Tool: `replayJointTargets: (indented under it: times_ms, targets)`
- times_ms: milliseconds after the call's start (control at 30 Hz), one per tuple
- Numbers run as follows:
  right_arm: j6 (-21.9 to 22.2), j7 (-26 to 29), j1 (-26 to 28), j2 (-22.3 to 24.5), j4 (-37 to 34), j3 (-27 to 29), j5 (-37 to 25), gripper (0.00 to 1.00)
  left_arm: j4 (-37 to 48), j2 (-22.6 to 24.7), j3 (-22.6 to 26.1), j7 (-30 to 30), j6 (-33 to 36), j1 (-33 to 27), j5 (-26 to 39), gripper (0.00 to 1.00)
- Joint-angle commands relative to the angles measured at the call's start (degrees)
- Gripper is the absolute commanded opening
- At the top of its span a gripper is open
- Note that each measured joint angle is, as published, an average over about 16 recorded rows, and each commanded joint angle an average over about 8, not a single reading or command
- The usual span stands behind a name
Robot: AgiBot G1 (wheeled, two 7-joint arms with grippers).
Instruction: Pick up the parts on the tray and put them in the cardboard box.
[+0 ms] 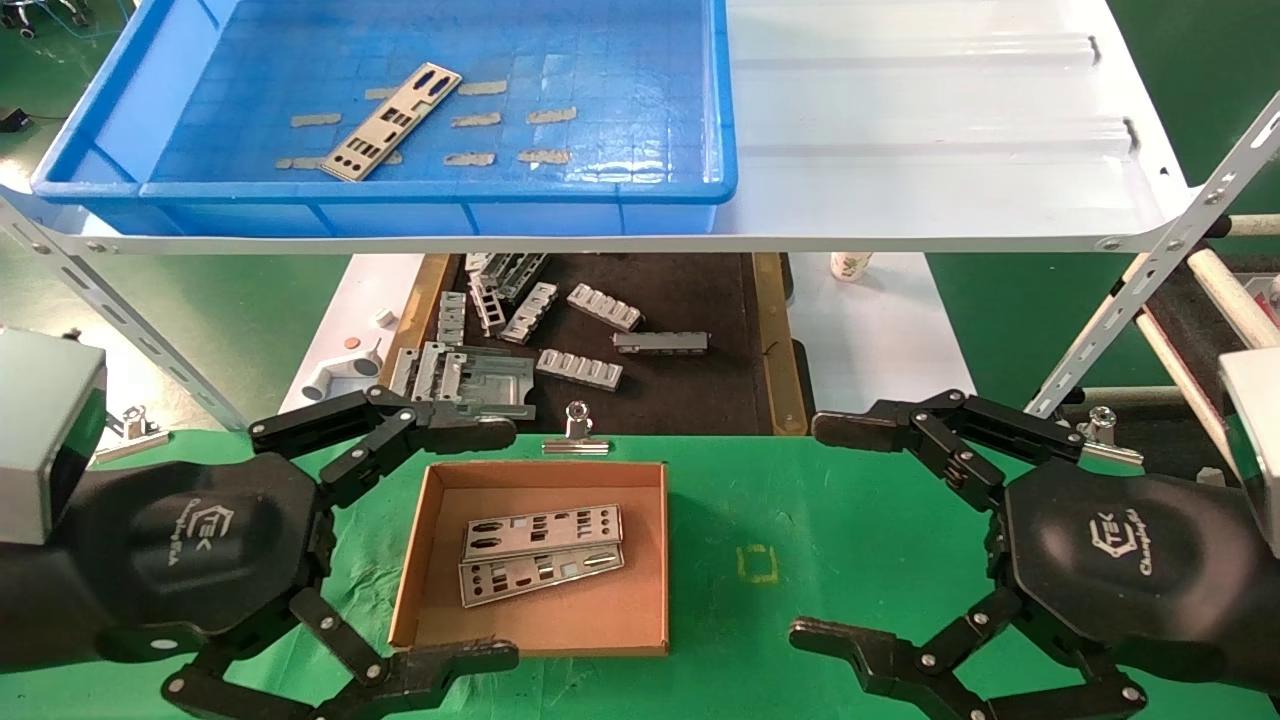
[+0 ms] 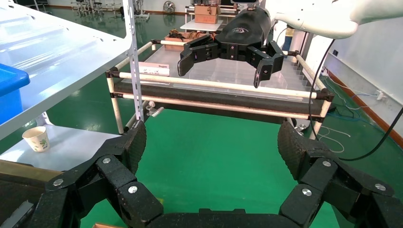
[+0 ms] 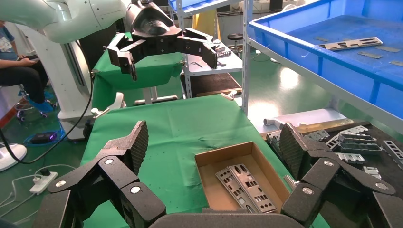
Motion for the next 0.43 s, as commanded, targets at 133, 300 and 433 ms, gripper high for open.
replayJointTargets:
  times_ms: [133, 300, 433]
  targets:
    - [0.00, 0.00, 0.00, 0.00, 0.00, 0.00, 0.00, 1.00, 0.00, 0.00, 0.00, 0.00, 0.00, 0.00, 0.00, 1.00]
    - [0.00, 0.00, 0.00, 0.00, 0.00, 0.00, 0.00, 1.00, 0.00, 0.00, 0.00, 0.00, 0.00, 0.00, 0.00, 1.00]
    - [0.00, 0.00, 0.00, 0.00, 0.00, 0.00, 0.00, 1.00, 0.00, 0.00, 0.00, 0.00, 0.00, 0.00, 0.00, 1.00]
